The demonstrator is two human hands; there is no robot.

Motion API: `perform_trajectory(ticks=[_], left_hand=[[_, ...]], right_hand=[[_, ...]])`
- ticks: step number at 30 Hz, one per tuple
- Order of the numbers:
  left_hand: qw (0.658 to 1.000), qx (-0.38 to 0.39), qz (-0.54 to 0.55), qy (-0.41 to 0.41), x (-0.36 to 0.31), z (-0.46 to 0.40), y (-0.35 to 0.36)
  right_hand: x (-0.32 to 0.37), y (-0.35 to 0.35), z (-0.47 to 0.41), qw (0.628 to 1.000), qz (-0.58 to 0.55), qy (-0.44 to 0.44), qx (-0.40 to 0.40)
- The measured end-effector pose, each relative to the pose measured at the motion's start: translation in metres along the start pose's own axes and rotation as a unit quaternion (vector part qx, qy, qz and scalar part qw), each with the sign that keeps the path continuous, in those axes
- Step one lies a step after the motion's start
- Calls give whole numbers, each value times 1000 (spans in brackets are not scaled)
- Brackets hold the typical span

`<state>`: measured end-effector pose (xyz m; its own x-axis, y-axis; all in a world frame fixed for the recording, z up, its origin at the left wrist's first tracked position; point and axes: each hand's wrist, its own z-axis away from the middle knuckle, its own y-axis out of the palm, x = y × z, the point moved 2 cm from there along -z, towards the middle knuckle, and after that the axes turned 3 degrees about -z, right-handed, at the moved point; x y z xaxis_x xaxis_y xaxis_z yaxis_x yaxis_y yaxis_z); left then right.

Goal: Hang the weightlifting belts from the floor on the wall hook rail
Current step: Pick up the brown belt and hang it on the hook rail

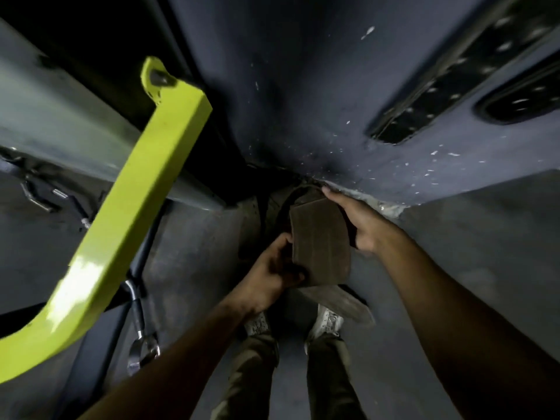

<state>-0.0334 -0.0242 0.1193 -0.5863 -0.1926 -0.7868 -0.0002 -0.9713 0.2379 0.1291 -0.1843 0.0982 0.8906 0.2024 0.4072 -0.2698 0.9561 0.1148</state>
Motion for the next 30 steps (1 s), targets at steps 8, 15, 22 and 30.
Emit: perform_trajectory(ticks=[8, 15, 22, 30], left_hand=[[999, 11, 27, -23, -58, 89, 74], [987, -71, 139, -39, -151, 129, 126], [986, -47, 157, -28, -260, 188, 183], [983, -107, -7, 150, -329, 242, 238]], right_hand=[[-4, -6, 141, 991, -15, -129, -46], [-38, -24, 296, 940, 31, -339, -8], [-34, -44, 417, 884, 55, -465, 1], [-6, -57, 525, 865, 78, -496, 20]])
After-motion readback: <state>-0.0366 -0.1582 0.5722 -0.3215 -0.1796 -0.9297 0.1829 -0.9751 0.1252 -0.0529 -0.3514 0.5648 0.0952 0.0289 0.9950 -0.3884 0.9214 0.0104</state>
